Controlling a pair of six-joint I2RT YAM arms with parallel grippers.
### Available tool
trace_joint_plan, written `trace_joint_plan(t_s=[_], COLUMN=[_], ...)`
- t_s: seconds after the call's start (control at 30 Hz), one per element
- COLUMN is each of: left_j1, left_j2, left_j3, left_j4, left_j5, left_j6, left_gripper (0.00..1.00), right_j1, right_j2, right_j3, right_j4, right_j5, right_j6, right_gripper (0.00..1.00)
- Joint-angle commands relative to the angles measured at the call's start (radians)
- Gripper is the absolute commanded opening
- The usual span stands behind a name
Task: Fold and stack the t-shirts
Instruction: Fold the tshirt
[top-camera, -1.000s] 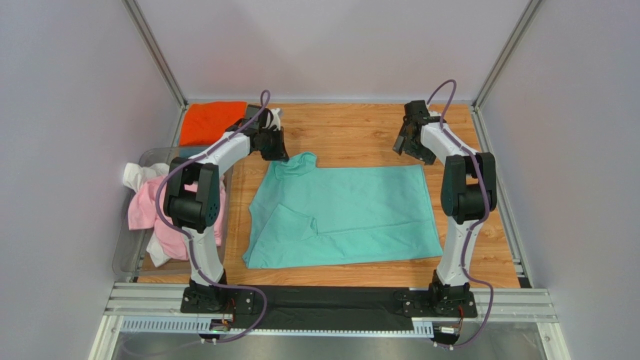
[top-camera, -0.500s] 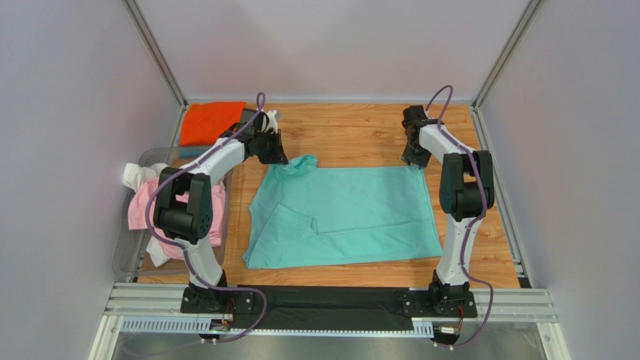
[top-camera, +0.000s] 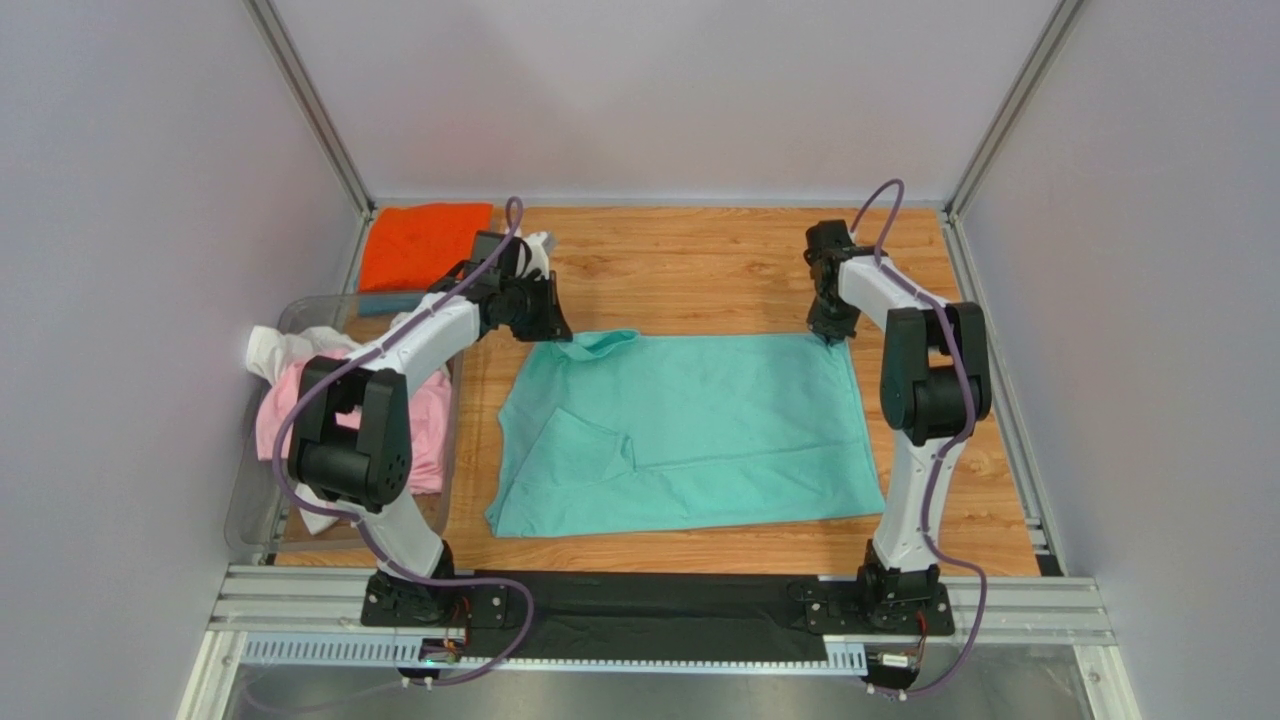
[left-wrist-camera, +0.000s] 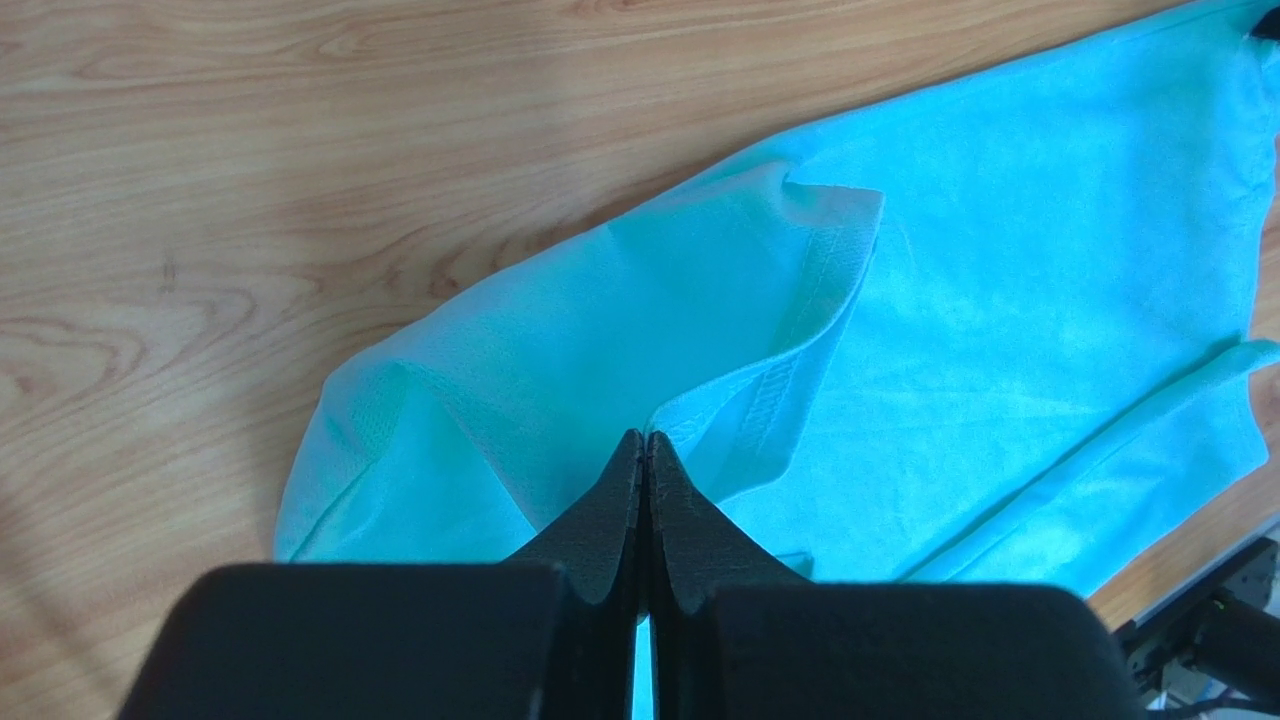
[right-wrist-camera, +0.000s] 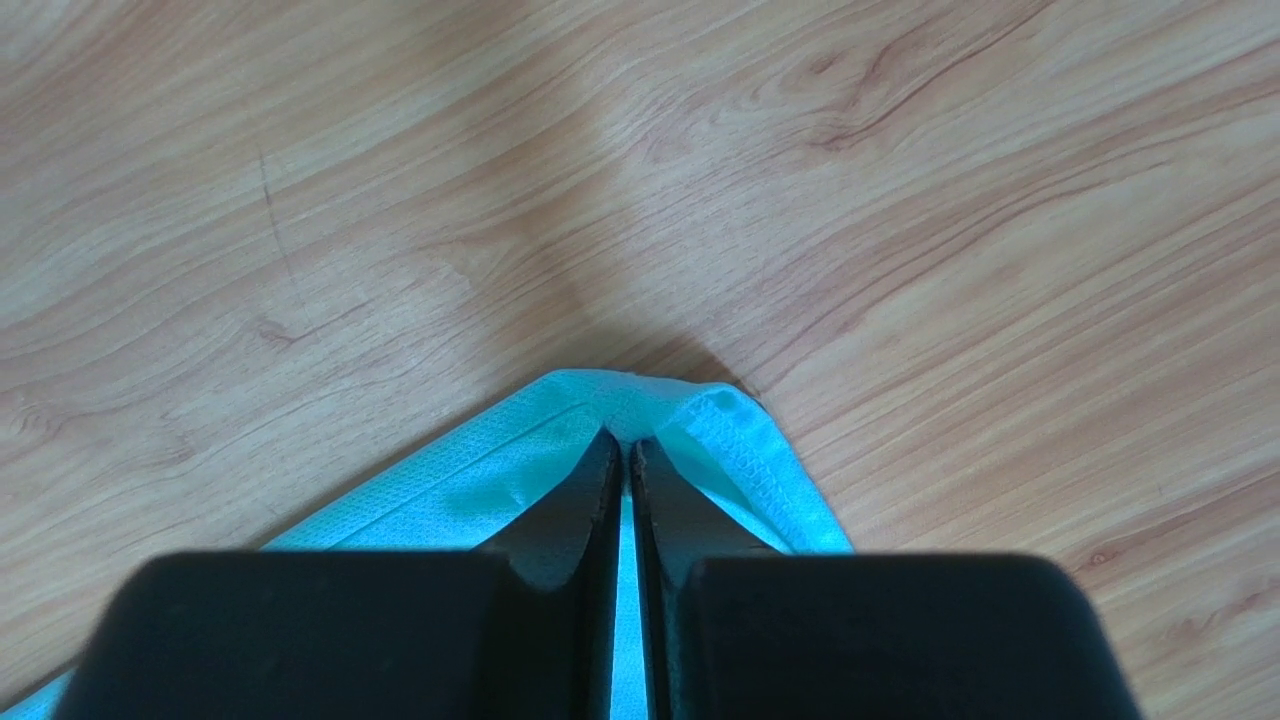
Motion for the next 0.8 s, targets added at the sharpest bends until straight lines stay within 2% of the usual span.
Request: trace_joint_plan(t_s=[0.0, 0.27, 0.77], left_j1=[-0.009, -0.018, -0.058], left_j2=[-0.082, -0.24, -0.568], left_j3=[-0.03, -0.148, -0.398], left_j4=[0.03, 0.033, -0.062], left_j5=[0.019, 0.018, -0.042], left_j6=[-0.014, -0.049, -0.098], left_gripper=[0.0, 0.0, 0.0], right_j1=[-0.003, -0.003, -0.003], right_j2=[-0.076, -0.223, -0.47], right_j3=[-0.017, -0.161, -0.376], right_j4=[0.031, 0.106, 0.088], right_j5=[0.002, -0.113, -0.17], right_j6=[-0.025, -0.091, -0.112], right_gripper=[0.06, 0.04, 0.03])
